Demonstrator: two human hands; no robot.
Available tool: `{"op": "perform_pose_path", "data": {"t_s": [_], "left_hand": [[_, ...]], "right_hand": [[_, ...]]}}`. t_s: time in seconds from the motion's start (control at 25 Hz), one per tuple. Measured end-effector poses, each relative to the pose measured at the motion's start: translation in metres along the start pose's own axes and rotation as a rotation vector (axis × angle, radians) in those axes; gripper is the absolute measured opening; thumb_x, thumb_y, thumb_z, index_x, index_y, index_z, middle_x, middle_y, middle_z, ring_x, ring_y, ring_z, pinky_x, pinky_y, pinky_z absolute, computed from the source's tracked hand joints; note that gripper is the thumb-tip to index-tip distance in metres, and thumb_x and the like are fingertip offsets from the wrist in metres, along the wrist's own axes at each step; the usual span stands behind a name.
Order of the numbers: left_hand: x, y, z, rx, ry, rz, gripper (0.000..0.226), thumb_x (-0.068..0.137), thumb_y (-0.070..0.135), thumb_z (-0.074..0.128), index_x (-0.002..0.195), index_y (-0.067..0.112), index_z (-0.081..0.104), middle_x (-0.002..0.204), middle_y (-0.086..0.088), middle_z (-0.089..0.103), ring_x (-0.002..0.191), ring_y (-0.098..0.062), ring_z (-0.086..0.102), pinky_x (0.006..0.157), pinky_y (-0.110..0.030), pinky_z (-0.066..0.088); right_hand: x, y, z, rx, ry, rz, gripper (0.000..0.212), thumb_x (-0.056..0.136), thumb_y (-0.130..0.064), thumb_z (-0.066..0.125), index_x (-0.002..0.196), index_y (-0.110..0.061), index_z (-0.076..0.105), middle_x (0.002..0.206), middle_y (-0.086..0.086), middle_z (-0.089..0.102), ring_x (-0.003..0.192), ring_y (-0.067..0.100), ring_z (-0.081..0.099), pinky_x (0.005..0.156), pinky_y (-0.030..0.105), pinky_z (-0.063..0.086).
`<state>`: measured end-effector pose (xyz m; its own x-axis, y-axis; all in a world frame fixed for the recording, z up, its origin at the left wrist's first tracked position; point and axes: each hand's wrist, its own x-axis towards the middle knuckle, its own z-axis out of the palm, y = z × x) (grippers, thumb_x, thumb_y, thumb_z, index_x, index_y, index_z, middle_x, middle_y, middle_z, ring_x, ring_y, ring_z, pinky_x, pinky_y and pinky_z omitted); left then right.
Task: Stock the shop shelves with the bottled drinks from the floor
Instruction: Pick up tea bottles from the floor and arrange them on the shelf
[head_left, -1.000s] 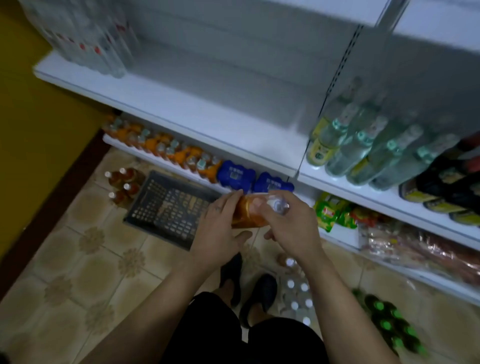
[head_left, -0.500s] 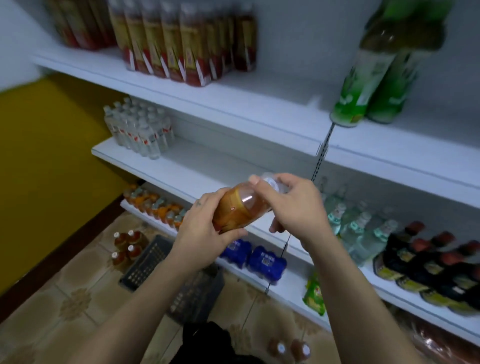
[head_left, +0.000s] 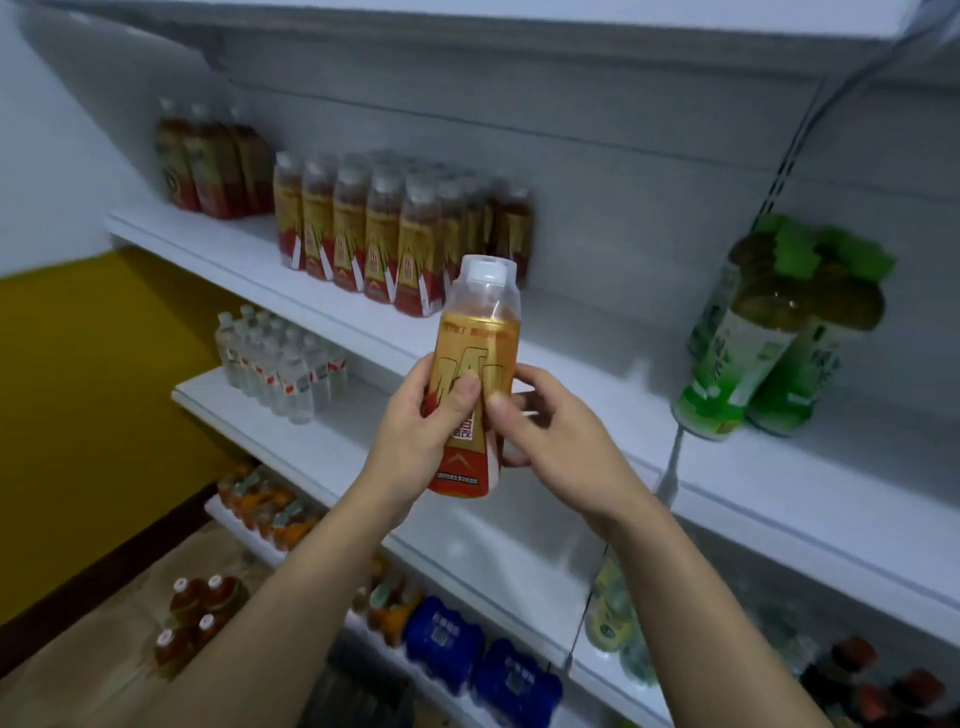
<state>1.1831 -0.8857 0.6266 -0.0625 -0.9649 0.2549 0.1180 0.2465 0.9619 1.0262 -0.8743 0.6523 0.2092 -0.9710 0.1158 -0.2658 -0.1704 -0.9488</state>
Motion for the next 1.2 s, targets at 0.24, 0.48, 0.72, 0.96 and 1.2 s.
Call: {"op": "perform_pose_path", "data": {"t_s": [0.24, 0.48, 0.72, 0.96, 1.2], "left_hand": [[0.119, -0.006, -0.017, -0.008, -0.116, 0.046, 0.049, 0.085, 0.047, 0.06, 0.127, 0.023, 0.054, 0.115, -0.003, 0.069, 0.106, -0.023, 0.068, 0.093, -0.044, 0.053], [0.216, -0.028, -0.025, 0.088, -0.176, 0.092, 0.063, 0.085, 0.053, 0.059, 0.137, 0.021, 0.048, 0.118, 0.004, 0.068, 0.111, -0.012, 0.064, 0.098, -0.036, 0.051], [0.281, -0.061, -0.019, 0.209, -0.029, 0.049, 0.046, 0.098, 0.036, 0.053, 0.142, 0.03, 0.044, 0.124, 0.01, 0.059, 0.12, -0.014, 0.053, 0.099, -0.03, 0.043], [0.3, -0.095, -0.009, 0.275, 0.044, -0.027, 0.054, 0.09, 0.055, 0.048, 0.141, 0.04, 0.042, 0.139, 0.006, 0.053, 0.13, -0.02, 0.048, 0.109, -0.043, 0.04], [0.321, -0.096, 0.003, 0.328, 0.02, -0.129, 0.05, 0.101, 0.042, 0.039, 0.149, 0.028, 0.034, 0.152, -0.001, 0.039, 0.14, -0.023, 0.035, 0.109, -0.025, 0.025]], "right_hand": [[0.1, -0.006, -0.005, -0.187, 0.059, -0.007, 0.077, 0.076, -0.036, 0.082, 0.139, -0.041, 0.037, 0.109, -0.02, 0.062, 0.088, -0.006, 0.064, 0.077, 0.02, 0.056], [0.192, 0.004, -0.014, -0.121, 0.189, 0.046, 0.056, 0.072, -0.019, 0.086, 0.115, -0.028, 0.052, 0.102, -0.011, 0.064, 0.092, 0.009, 0.065, 0.076, 0.026, 0.058], [0.272, 0.03, -0.015, -0.286, 0.397, 0.126, 0.061, 0.068, -0.025, 0.086, 0.115, -0.019, 0.047, 0.104, -0.005, 0.063, 0.093, 0.017, 0.064, 0.074, 0.031, 0.054], [0.326, 0.063, -0.014, -0.309, 0.535, 0.116, 0.038, 0.089, -0.022, 0.067, 0.121, -0.011, 0.05, 0.105, 0.004, 0.064, 0.096, 0.026, 0.064, 0.07, 0.026, 0.044], [0.352, 0.068, -0.018, -0.269, 0.536, 0.176, 0.042, 0.092, -0.025, 0.061, 0.128, -0.008, 0.047, 0.111, 0.014, 0.063, 0.096, 0.025, 0.06, 0.083, 0.033, 0.047]]}}
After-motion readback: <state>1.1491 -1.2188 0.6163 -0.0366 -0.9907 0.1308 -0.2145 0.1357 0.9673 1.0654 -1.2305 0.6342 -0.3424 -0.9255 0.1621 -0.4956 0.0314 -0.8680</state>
